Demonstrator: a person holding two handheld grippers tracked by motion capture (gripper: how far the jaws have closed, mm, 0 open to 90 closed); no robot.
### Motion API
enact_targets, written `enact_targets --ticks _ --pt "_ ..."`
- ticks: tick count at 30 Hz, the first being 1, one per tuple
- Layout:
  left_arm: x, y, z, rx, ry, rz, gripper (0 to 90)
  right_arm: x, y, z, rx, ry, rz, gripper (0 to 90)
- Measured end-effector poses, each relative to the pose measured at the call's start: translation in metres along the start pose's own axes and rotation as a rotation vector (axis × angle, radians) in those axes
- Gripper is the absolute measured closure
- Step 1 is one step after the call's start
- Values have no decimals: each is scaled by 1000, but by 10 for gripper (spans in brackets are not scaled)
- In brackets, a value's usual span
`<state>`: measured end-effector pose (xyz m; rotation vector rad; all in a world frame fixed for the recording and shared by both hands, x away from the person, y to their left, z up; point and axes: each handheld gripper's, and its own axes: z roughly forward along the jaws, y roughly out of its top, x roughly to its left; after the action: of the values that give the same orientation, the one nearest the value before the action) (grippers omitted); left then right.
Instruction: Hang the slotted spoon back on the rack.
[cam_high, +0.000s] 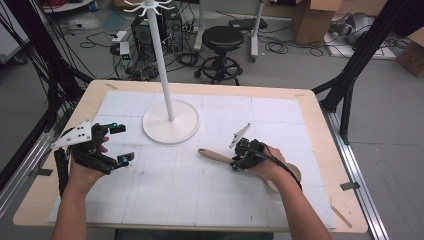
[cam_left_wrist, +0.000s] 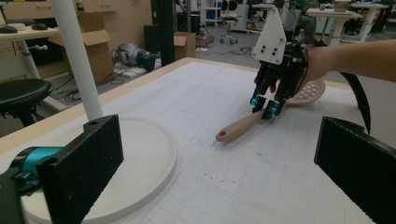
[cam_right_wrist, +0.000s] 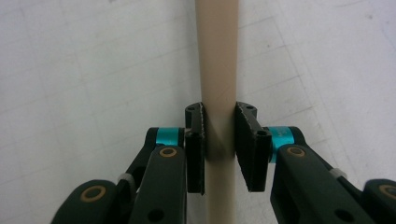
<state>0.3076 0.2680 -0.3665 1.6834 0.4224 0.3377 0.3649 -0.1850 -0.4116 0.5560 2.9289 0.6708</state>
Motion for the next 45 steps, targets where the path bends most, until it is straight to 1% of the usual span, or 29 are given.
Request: enact_targets --ticks 3,5,7,8,12,14,15,18,20,23,25,26,27,28,33,36,37,38,39,45 --pt "0 0 0 1 -1 0 18 0 0 -8 -45 9 1 751" --pt "0 0 0 3 0 1 18 0 0 -16 -91 16 9 751" --pt "0 0 0 4 3 2 18 0 -1 -24 -143 16 7 751" --pt "1 0 0 8 6 2 18 1 -1 -29 -157 17 7 752" --pt "1 0 0 7 5 2 18 2 0 -50 -250 17 3 752" --pt "0 0 1 8 6 1 18 3 1 -60 -294 20 6 753" --pt "0 0 1 8 5 -1 18 3 2 -66 -326 20 6 752" --pt "0 0 0 8 4 2 18 3 5 -78 -391 13 8 753" --pt "0 0 0 5 4 0 18 3 7 -87 -436 17 10 753" --pt "0 0 -1 4 5 2 18 3 11 -98 -487 17 5 753" --pt "0 0 -1 1 2 3 18 3 14 -105 -513 8 1 753" --pt "0 0 -1 -1 3 0 18 3 15 -108 -525 12 4 753" --pt "0 0 -1 0 3 0 18 2 18 -112 -542 11 -4 753" --pt "0 0 -1 0 3 0 18 2 20 -115 -544 11 -2 753" --pt "0 0 -1 -3 4 -1 18 3 33 -127 -570 10 -28 753" --pt "0 1 -2 -5 5 1 18 2 41 -132 -588 15 -35 753" --pt "0 1 -3 -5 4 2 18 2 44 -134 -590 15 -30 753" --pt "0 1 -3 -8 4 4 18 1 46 -134 -593 12 -37 753" --pt "0 1 -3 -8 5 3 18 1 49 -135 -593 14 -32 753" --pt "0 2 -4 -11 6 3 18 -4 65 -143 -598 10 -41 753"
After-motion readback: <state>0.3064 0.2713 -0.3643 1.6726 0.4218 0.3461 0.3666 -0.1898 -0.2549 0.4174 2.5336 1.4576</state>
